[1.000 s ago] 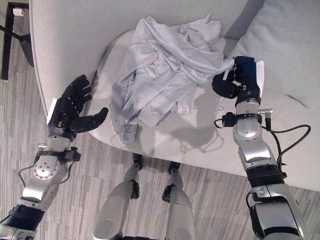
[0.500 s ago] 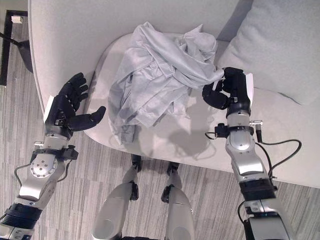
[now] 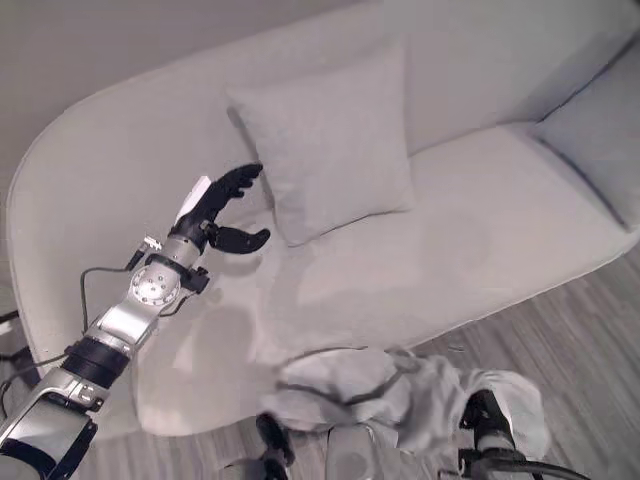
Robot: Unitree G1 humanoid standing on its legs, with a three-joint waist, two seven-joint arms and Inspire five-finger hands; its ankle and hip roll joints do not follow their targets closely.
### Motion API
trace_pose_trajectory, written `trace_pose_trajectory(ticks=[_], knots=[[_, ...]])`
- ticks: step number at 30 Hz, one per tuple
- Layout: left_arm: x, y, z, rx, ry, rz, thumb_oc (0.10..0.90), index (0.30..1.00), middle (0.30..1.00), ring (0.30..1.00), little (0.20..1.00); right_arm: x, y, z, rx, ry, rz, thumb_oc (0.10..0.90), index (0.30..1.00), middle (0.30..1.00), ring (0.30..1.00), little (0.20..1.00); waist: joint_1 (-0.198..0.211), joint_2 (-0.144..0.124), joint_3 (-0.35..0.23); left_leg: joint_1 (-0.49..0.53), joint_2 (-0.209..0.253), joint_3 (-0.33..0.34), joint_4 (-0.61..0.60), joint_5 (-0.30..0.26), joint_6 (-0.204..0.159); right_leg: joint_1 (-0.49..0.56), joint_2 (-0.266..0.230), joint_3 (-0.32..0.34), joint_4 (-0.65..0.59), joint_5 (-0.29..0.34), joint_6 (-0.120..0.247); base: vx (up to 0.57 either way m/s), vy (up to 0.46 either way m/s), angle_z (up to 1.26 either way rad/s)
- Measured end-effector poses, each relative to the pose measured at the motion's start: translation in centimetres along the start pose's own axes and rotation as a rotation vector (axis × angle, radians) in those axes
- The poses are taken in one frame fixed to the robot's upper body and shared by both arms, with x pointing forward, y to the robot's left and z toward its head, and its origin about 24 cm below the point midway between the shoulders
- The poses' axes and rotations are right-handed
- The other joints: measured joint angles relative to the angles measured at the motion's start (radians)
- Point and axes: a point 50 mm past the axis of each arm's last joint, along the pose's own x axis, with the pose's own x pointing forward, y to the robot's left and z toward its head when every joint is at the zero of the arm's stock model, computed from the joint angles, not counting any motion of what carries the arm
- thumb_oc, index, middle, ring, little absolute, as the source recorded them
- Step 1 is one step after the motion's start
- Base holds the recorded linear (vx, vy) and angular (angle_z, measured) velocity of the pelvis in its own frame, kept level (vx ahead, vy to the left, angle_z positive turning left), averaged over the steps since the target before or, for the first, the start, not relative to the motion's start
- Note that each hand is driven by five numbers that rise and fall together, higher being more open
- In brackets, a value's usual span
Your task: Hang the clothes on the sofa on the clothes rack.
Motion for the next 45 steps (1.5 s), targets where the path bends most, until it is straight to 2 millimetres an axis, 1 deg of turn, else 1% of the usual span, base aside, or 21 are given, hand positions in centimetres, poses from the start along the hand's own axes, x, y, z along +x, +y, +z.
trace_pose_trajectory(ticks=[2,3,10,13,17,18,19,21,23,25,26,28,31,32,33,34,36,38,42,44,45], knots=[[-0.3,-0.1,-0.4,-0.003,0.015,-0.003,0.800,0.900,0.900,0.900,0.900,0.4,0.0,1.0,-0.022,-0.040,-0.007,0.400,0.300,0.300,0.300,0.300,0.027,-0.008,0.005,-0.005,0.008,-0.016,-0.002,0.006,-0.007,0.008,0.009,-0.012,-0.017,0.005,0.000,0.02,-0.012,0.17],[-0.3,0.3,-0.4,-0.003,0.013,0.015,0.800,0.900,0.900,0.900,0.900,0.7,-0.3,1.6,-0.017,-0.061,-0.022,0.400,0.300,0.300,0.300,0.300,0.032,-0.016,0.010,-0.005,0.010,-0.026,-0.006,0.011,-0.005,0.015,0.010,-0.023,-0.022,0.005,0.000,0.02,-0.008,0.17],[-0.3,1.6,-0.4,-0.002,0.012,0.056,0.800,0.900,0.900,0.900,0.900,0.7,-0.6,3.6,0.001,-0.148,-0.039,0.400,0.300,0.300,0.300,0.300,0.030,-0.039,0.024,0.003,0.007,-0.024,-0.005,0.013,-0.004,0.042,0.012,-0.025,-0.061,0.025,-0.009,0.00,-0.001,0.02],[-0.3,1.8,-0.3,-0.003,0.007,0.064,0.800,0.900,0.900,0.900,0.900,0.7,-0.9,6.0,0.011,-0.249,-0.056,0.400,0.300,0.300,0.300,0.300,0.029,-0.046,0.028,0.012,0.007,-0.025,-0.005,0.013,-0.004,0.057,0.014,-0.027,-0.074,0.030,-0.013,0.04,0.012,-0.02],[-1.0,2.1,-0.4,-0.024,0.003,0.077,0.800,0.900,0.900,0.900,0.900,0.0,-2.5,11.9,-0.019,-0.464,-0.086,0.400,0.300,0.300,0.300,0.300,0.027,-0.047,0.030,0.057,0.007,-0.032,-0.007,0.010,-0.008,0.101,0.014,-0.025,-0.075,0.026,-0.015,0.04,0.012,-0.02],[-1.0,2.4,-0.1,-0.028,-0.011,0.087,0.800,0.900,0.900,0.900,0.900,-0.6,-3.3,14.1,-0.049,-0.549,-0.097,0.400,0.300,0.300,0.300,0.300,0.029,-0.047,0.029,0.060,0.008,-0.036,-0.007,0.008,-0.011,0.106,0.014,-0.026,-0.075,0.026,-0.017,0.06,0.013,0.14],[-1.0,2.8,0.4,-0.037,-0.031,0.102,0.800,0.900,0.900,0.900,0.900,-1.2,-4.8,17.7,-0.100,-0.670,-0.123,0.400,0.300,0.300,0.300,0.300,0.030,-0.049,0.029,0.064,0.009,-0.046,-0.007,0.004,-0.013,0.113,0.015,-0.032,-0.075,0.026,-0.017,0.04,0.001,0.13],[-1.2,2.8,0.2,-0.049,-0.028,0.105,0.800,0.900,0.900,0.900,0.900,-1.8,-6.0,21.0,-0.116,-0.767,-0.135,0.400,0.300,0.300,0.300,0.300,0.039,-0.051,0.027,0.077,0.011,-0.052,-0.008,-0.006,-0.017,0.130,0.016,-0.035,-0.075,0.026,-0.017,0.03,-0.005,0.09],[-1.6,2.6,-0.4,-0.072,-0.006,0.098,0.800,0.900,0.900,0.900,0.900,-3.9,-7.8,26.8,-0.149,-0.944,-0.140,0.400,0.300,0.300,0.300,0.300,0.055,-0.054,0.010,0.091,0.013,-0.061,-0.011,-0.018,-0.022,0.148,0.016,-0.043,-0.075,0.025,-0.017,0.02,-0.012,0.11],[-1.9,2.6,-0.8,-0.105,0.010,0.094,0.800,0.900,0.900,0.900,0.900,-6.1,-7.7,32.0,-0.142,-1.129,-0.100,0.400,0.300,0.300,0.300,0.300,0.074,-0.075,-0.025,0.093,0.013,-0.072,-0.007,-0.005,-0.015,0.157,0.017,-0.055,-0.074,0.026,-0.019,0.02,-0.022,0.16],[-1.5,2.5,-0.5,-0.143,-0.002,0.085,0.800,0.900,0.900,0.900,0.900,-8.1,-7.5,36.8,-0.254,-1.211,-0.066,0.400,0.300,0.300,0.300,0.300,0.090,-0.088,-0.037,0.101,0.013,-0.078,-0.007,-0.002,-0.016,0.168,0.015,-0.064,-0.074,0.026,-0.019,0.03,-0.020,0.19],[-1.4,2.6,-0.5,-0.171,-0.011,0.087,0.800,0.900,0.900,0.900,0.900,-9.6,-7.8,38.9,-0.244,-1.287,-0.051,0.400,0.300,0.300,0.300,0.300,0.113,-0.112,-0.051,0.104,0.019,-0.093,-0.006,0.003,-0.018,0.179,0.019,-0.081,-0.074,0.023,-0.022,0.03,-0.015,0.22],[-1.5,2.5,-0.6,-0.191,-0.006,0.088,0.800,0.900,0.900,0.900,0.900,-10.8,-8.5,40.3,-0.137,-1.371,-0.037,0.400,0.300,0.300,0.300,0.300,0.146,-0.147,-0.075,0.105,0.023,-0.106,-0.005,0.005,-0.021,0.186,0.022,-0.084,-0.075,0.019,-0.024,0.02,-0.013,0.17],[-1.6,2.4,-1.2,-0.214,0.016,0.090,0.800,0.900,0.900,0.900,0.900,-11.1,-8.7,40.7,-0.098,-1.395,-0.024,0.400,0.300,0.300,0.300,0.300,0.153,-0.163,-0.088,0.106,0.021,-0.118,-0.005,0.005,-0.021,0.193,0.019,-0.091,-0.075,0.018,-0.023,0.01,-0.011,0.17],[-1.6,2.4,-1.2,-0.214,0.016,0.090,0.800,0.900,0.900,0.900,0.900,-11.1,-8.7,40.7,-0.098,-1.395,-0.024,0.400,0.300,0.300,0.300,0.300,0.153,-0.163,-0.088,0.106,0.021,-0.118,-0.005,0.005,-0.021,0.193,0.019,-0.091,-0.075,0.018,-0.023,0.02,-0.014,0.22],[-1.8,2.4,-1.9,-0.219,0.045,0.096,0.800,0.900,0.900,0.900,0.900,-11.0,-8.7,40.8,-0.076,-1.397,-0.006,0.400,0.300,0.300,0.300,0.300,0.163,-0.180,-0.106,0.106,0.017,-0.127,-0.005,0.005,-0.020,0.197,0.013,-0.094,-0.075,0.014,-0.019,0.03,-0.007,0.12],[-2.2,2.0,-2.9,-0.266,0.087,0.103,0.800,0.900,0.900,0.900,0.900,-10.2,-8.6,40.8,-0.086,-1.364,0.004,0.400,0.300,0.300,0.300,0.300,0.162,-0.193,-0.121,0.109,0.010,-0.137,-0.006,0.005,-0.020,0.209,0.006,-0.108,-0.075,0.010,-0.013,0.04,-0.014,0.20],[-3.0,1.2,-3.8,-0.285,0.125,0.092,0.800,0.900,0.900,0.900,0.900,-9.4,-8.5,40.6,-0.089,-1.328,0.006,0.400,0.300,0.300,0.300,0.300,0.166,-0.199,-0.137,0.109,0.007,-0.139,-0.006,0.005,-0.020,0.211,0.003,-0.111,-0.075,0.009,-0.012,0.03,-0.009,0.11],[-5.0,-1.3,-7.0,-0.371,0.267,0.079,0.800,0.900,0.900,0.900,0.900,-7.5,-8.9,39.8,-0.057,-1.239,0.021,0.400,0.300,0.300,0.300,0.300,0.168,-0.200,-0.141,0.109,0.006,-0.140,-0.006,0.006,-0.020,0.212,0.002,-0.114,-0.075,0.009,-0.012,0.03,-0.002,0.01],[-5.4,-1.9,-7.5,-0.390,0.295,0.078,0.800,0.900,0.900,0.900,0.900,-6.9,-9.3,39.5,-0.032,-1.216,0.010,0.400,0.300,0.300,0.300,0.300,0.166,-0.200,-0.141,0.109,0.006,-0.137,-0.006,0.006,-0.019,0.210,0.002,-0.111,-0.075,0.009,-0.012,0.03,0.005,-0.05],[-5.8,-2.1,-8.0,-0.392,0.317,0.079,0.800,0.900,0.900,0.900,0.900,-6.6,-9.2,39.4,0.019,-1.211,0.019,0.400,0.300,0.300,0.300,0.300,0.164,-0.200,-0.141,0.110,0.007,-0.132,-0.006,0.006,-0.019,0.208,0.003,-0.107,-0.075,0.010,-0.012,0.03,0.003,-0.10]])
